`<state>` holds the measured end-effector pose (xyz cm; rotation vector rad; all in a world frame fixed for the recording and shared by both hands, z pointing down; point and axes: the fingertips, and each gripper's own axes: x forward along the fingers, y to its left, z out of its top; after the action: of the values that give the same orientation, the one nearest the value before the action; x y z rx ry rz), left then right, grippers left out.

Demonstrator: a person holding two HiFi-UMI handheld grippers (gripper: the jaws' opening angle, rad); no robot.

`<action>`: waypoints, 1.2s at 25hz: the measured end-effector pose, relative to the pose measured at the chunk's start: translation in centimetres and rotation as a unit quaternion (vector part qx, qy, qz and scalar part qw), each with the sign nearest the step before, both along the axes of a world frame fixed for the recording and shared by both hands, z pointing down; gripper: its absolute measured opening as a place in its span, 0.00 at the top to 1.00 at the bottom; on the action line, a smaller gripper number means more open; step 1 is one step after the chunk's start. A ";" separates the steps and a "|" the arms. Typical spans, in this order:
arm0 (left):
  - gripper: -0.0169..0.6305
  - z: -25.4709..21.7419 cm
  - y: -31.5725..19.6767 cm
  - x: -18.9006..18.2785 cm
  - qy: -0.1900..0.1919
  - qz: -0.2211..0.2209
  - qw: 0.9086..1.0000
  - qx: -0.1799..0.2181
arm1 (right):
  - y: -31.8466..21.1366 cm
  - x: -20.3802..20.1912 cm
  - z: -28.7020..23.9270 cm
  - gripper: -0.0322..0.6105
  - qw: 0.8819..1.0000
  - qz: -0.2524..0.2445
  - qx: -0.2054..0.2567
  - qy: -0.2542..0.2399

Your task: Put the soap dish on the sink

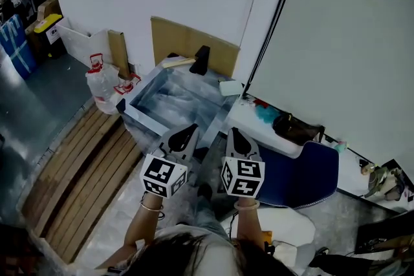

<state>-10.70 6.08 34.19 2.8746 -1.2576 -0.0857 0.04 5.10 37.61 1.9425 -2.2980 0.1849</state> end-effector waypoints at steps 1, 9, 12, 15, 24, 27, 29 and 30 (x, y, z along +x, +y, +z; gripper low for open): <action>0.96 -0.1 0.4 -0.1 0.001 0.001 1.000 0.001 | 0.4 -0.1 0.1 0.91 1.000 0.001 0.000 0.000; 0.96 -0.3 3.4 -0.8 0.004 0.005 1.000 0.003 | 3.3 -1.5 -1.2 0.91 1.000 -0.005 0.011 0.002; 0.96 -0.9 4.3 -1.2 0.005 0.007 1.000 0.007 | 4.3 -2.2 -2.2 0.91 1.000 -0.007 0.018 0.005; 0.96 -1.1 5.3 -1.7 0.002 0.008 1.000 0.010 | 5.4 -2.8 -2.5 0.91 1.000 -0.006 0.022 0.010; 0.96 -1.7 7.5 -3.2 0.003 -0.002 1.000 0.015 | 8.7 -3.4 -3.5 0.91 0.999 -0.003 0.031 0.004; 0.96 -1.6 8.0 -3.6 0.005 -0.005 1.000 0.013 | 9.6 -3.6 -3.8 0.91 0.999 -0.003 0.033 0.001; 0.96 -1.4 8.4 -3.8 0.007 -0.006 1.000 0.012 | 10.1 -3.7 -3.8 0.91 0.999 -0.004 0.033 0.002; 0.96 -1.4 8.6 -3.8 0.008 -0.007 1.000 0.011 | 10.3 -3.8 -3.9 0.91 0.999 -0.004 0.034 0.003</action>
<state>-14.54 14.67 32.80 2.8788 -1.2814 -0.1225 -3.72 15.44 33.73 1.9614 -2.3375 0.1018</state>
